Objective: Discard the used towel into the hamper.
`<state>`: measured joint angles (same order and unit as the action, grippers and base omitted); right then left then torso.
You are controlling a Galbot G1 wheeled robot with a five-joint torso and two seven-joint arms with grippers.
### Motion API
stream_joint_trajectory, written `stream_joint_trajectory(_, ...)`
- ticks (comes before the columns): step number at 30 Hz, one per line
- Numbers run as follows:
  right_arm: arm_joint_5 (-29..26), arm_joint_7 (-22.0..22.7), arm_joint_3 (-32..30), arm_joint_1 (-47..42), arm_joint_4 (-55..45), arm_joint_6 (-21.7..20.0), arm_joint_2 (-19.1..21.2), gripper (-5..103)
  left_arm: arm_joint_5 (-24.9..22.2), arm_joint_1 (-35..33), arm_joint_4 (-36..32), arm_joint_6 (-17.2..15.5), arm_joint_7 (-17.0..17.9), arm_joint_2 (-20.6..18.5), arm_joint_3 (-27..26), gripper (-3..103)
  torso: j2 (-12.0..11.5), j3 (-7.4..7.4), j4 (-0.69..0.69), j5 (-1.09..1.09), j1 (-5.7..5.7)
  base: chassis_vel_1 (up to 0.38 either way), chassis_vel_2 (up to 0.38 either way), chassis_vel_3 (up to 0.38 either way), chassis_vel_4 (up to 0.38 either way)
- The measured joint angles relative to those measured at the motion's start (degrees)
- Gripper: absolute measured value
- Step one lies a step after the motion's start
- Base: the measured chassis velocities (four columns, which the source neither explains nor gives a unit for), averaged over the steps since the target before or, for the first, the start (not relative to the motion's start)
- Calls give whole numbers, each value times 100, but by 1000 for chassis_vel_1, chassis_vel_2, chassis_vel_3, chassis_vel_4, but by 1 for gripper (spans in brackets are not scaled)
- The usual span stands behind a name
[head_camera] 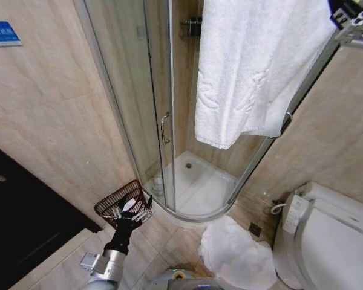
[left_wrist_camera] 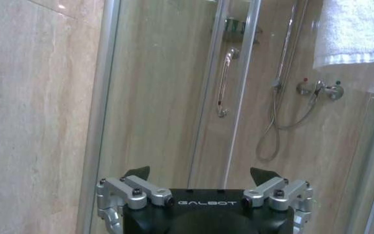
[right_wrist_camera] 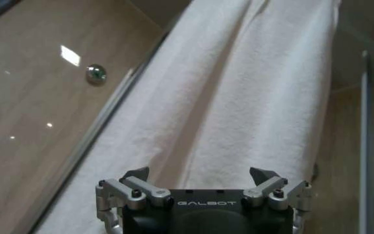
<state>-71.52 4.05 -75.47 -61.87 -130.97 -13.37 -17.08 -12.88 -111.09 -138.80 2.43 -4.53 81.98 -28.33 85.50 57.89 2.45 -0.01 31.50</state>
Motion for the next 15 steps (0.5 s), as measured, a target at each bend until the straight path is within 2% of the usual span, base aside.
stream_joint_trajectory(4,-331,315,640,868,411,-177,343,100,0,0,0,0,0,0,0,100,0,0,1,1,0,0,0,0,0)
stream_joint_trajectory(7,-512,512,818,1198,550,-266,457,100,0,0,0,0,0,0,0,100,0,0,2,-3,1,0,0,0,0)
stream_joint_trajectory(10,-498,700,569,1082,367,-316,347,100,0,0,0,0,0,0,0,100,0,0,1,3,1,0,0,0,0)
stream_joint_trajectory(11,-447,776,435,902,267,-357,242,100,0,0,0,0,0,0,0,100,0,0,-1,-2,0,0,0,0,0)
stream_joint_trajectory(12,-404,825,368,770,201,-382,140,100,0,0,0,0,0,-1,0,100,1,0,0,5,-1,0,0,0,0)
stream_joint_trajectory(15,-345,861,298,622,166,-390,22,100,0,0,0,0,0,0,0,100,1,0,0,4,0,0,0,0,0)
